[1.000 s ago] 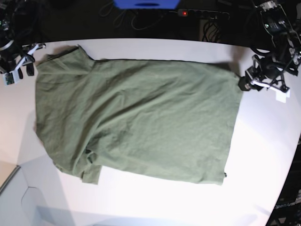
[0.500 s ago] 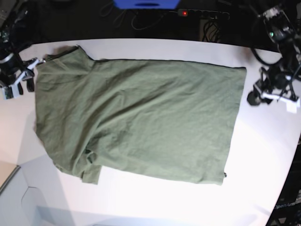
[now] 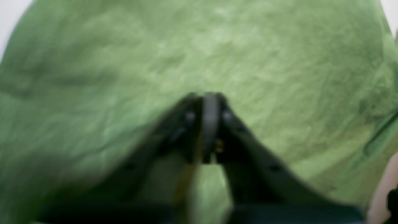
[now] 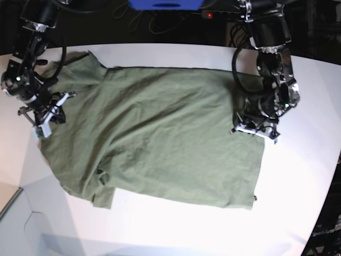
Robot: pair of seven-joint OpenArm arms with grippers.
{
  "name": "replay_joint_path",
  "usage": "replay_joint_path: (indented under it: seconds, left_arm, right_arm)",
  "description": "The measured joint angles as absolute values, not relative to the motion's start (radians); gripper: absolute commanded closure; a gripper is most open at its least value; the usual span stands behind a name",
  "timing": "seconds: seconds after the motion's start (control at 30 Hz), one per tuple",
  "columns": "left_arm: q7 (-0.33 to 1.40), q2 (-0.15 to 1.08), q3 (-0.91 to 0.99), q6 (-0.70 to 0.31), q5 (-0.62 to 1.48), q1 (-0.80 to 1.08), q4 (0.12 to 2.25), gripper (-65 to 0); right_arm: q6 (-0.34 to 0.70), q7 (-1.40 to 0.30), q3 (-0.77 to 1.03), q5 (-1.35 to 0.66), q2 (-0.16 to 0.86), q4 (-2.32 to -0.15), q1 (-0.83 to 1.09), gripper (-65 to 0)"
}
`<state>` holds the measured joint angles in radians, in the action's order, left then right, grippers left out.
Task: Layout the t-shirt on the table in an organized manner, then fold the t-shirt properly
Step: 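Grasp the shirt's collar-side corners with both grippers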
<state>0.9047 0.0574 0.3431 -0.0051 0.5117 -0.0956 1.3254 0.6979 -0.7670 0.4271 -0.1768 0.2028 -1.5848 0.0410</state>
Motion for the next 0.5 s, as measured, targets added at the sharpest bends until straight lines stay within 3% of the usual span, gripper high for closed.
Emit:
replay_joint_path:
  seconds: [0.27, 0.5]
  left_arm:
    - [0.753, 0.117, 0.260, -0.039, 0.575, -0.092, 1.230, 0.0]
    - [0.760, 0.189, 0.263, -0.042, 0.570, 0.125, 1.442, 0.0]
  right_arm:
    - [0.698, -0.762, 0.395, -0.003, 0.177, -1.466, -0.001, 0.0]
    - [0.695, -0.703, 0.396, -0.027, 0.190, -1.481, 0.083, 0.0]
